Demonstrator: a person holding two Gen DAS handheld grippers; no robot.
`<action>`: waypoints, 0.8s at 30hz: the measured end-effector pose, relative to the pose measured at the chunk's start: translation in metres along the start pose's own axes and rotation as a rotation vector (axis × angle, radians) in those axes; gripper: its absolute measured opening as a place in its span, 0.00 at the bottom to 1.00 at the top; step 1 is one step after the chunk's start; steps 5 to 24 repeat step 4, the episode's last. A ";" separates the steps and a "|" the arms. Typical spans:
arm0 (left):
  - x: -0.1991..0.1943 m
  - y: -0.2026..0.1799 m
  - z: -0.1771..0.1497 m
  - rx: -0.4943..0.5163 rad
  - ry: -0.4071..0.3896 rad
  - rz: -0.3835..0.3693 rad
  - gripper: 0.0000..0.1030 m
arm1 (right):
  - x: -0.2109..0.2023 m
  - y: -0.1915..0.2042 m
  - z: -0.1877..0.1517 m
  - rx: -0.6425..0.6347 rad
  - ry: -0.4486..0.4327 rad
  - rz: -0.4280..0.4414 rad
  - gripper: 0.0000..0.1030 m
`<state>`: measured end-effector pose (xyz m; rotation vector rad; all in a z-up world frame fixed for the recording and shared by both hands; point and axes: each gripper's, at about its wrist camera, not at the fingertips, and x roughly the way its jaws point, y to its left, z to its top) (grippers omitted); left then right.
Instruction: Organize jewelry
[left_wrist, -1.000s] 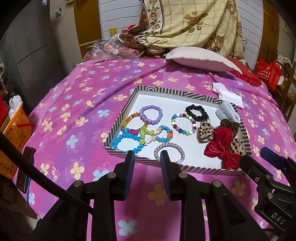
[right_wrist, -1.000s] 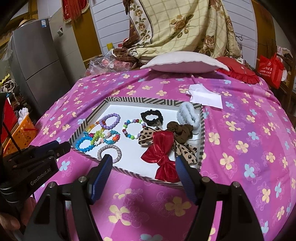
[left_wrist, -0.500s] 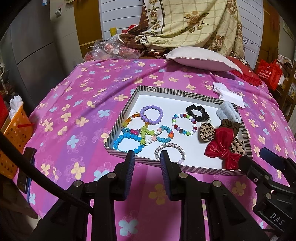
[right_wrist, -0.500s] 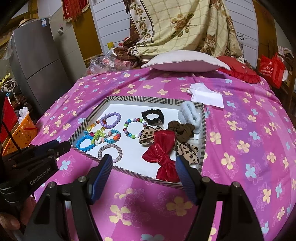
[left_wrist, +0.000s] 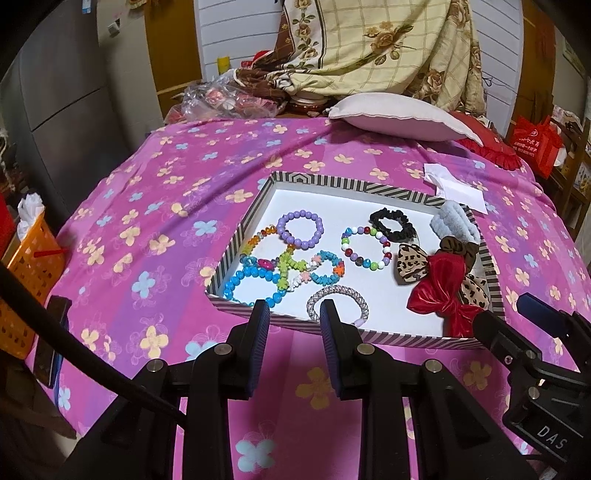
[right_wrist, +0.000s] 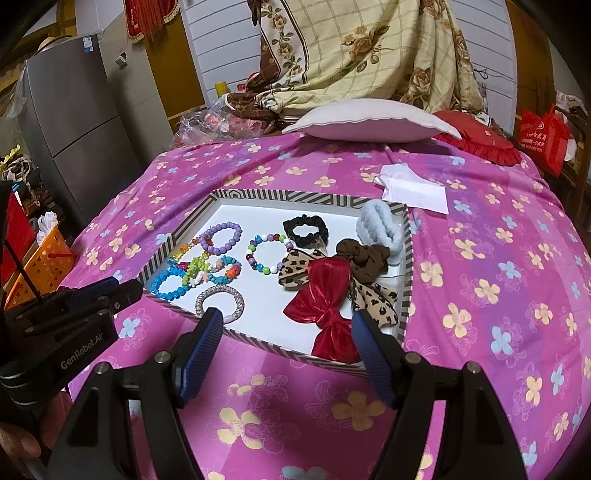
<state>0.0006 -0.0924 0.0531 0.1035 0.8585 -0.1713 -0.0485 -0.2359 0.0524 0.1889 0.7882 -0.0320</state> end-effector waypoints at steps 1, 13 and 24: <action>0.000 0.000 0.000 0.000 -0.002 0.000 0.31 | 0.000 0.000 0.000 -0.001 0.000 -0.001 0.73; 0.002 -0.001 0.001 -0.002 0.002 -0.005 0.31 | 0.000 -0.008 0.001 0.005 -0.005 -0.006 0.73; 0.002 -0.001 0.001 -0.002 0.002 -0.005 0.31 | 0.000 -0.008 0.001 0.005 -0.005 -0.006 0.73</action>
